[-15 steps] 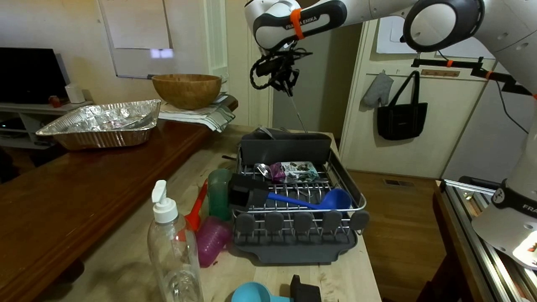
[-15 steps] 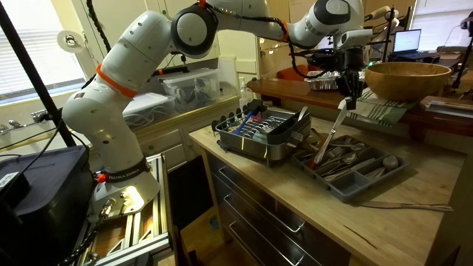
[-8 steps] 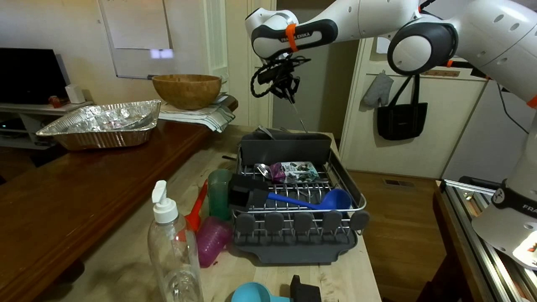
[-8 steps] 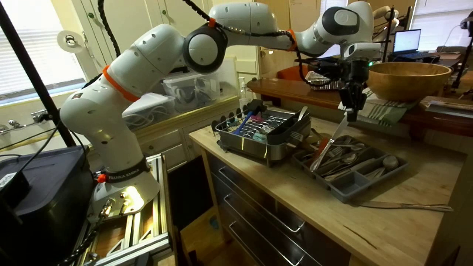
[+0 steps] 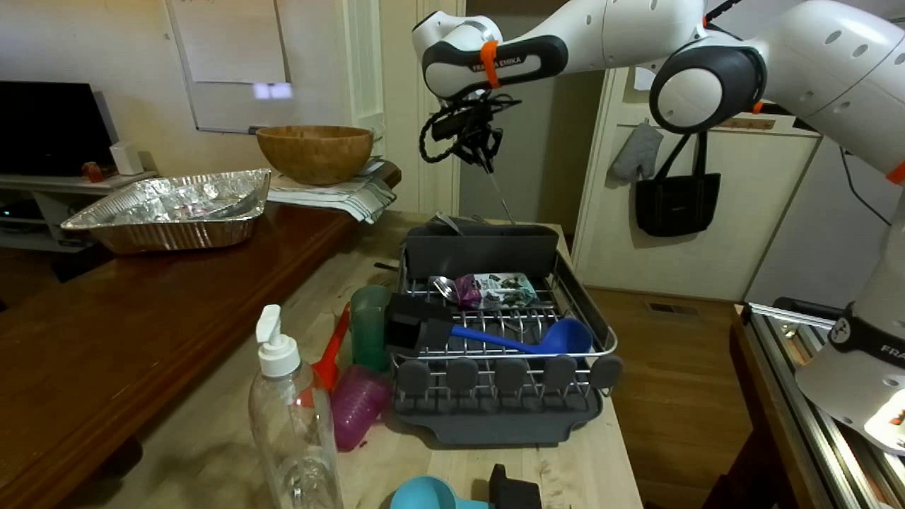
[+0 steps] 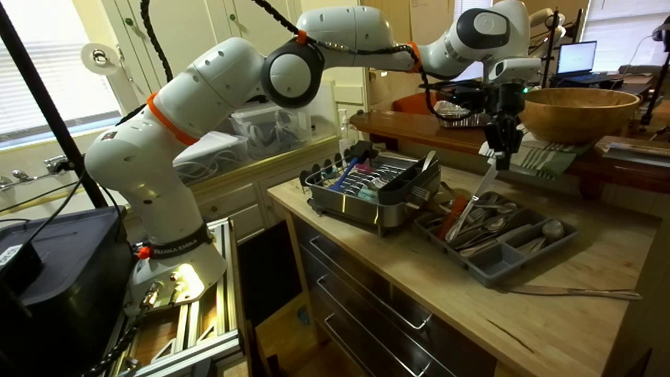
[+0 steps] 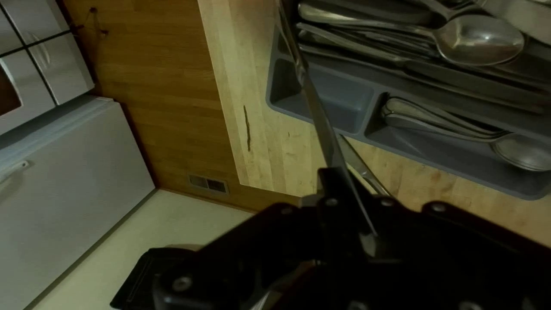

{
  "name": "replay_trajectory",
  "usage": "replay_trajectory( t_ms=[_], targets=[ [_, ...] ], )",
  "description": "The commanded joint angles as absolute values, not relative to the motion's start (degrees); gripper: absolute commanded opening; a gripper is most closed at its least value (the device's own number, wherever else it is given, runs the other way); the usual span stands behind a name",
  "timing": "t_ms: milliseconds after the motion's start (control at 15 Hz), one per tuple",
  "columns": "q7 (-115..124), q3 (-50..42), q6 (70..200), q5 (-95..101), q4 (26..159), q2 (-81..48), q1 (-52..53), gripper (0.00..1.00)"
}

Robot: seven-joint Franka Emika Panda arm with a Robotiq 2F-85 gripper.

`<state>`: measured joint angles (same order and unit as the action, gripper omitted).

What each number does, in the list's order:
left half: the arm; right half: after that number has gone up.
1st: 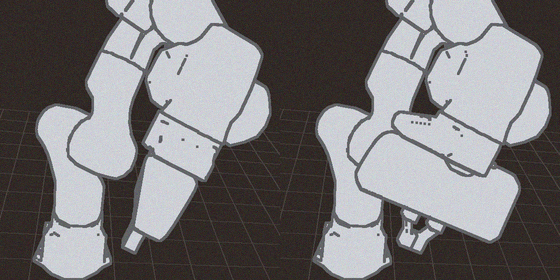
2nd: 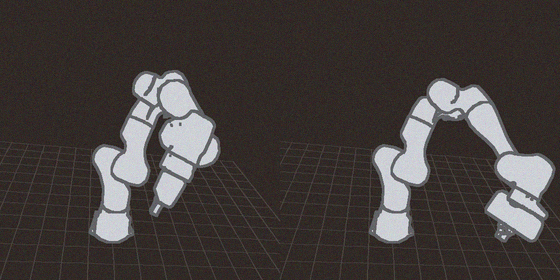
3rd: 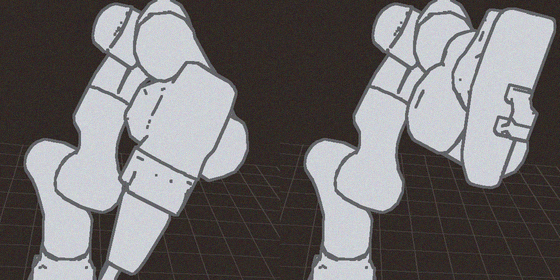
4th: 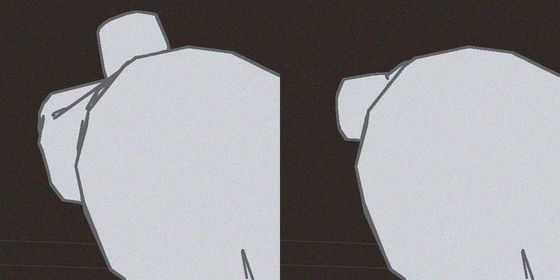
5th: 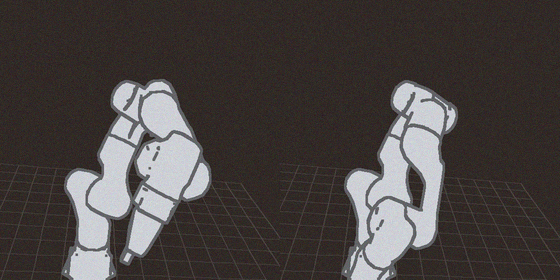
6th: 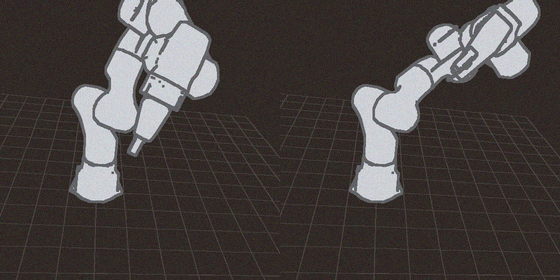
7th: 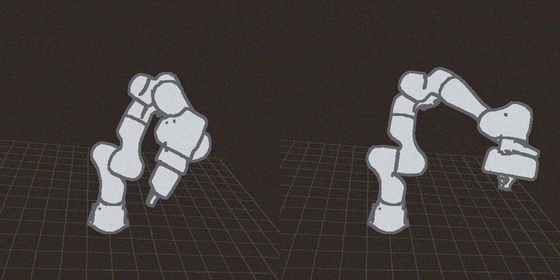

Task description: Remove the knife from the drying rack and put it in the utensil holder on the right

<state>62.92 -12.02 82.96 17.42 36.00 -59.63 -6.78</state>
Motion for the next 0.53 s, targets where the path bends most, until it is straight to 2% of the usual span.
replay_trajectory(
  t_ms=[0,467],
  targets=[
    [65.89,-12.21,88.25,17.66,36.23,-59.40,-6.42,0.02],
    [71.56,-13.54,90.46,18.87,35.16,-61.72,-5.91,0.02]
  ],
)
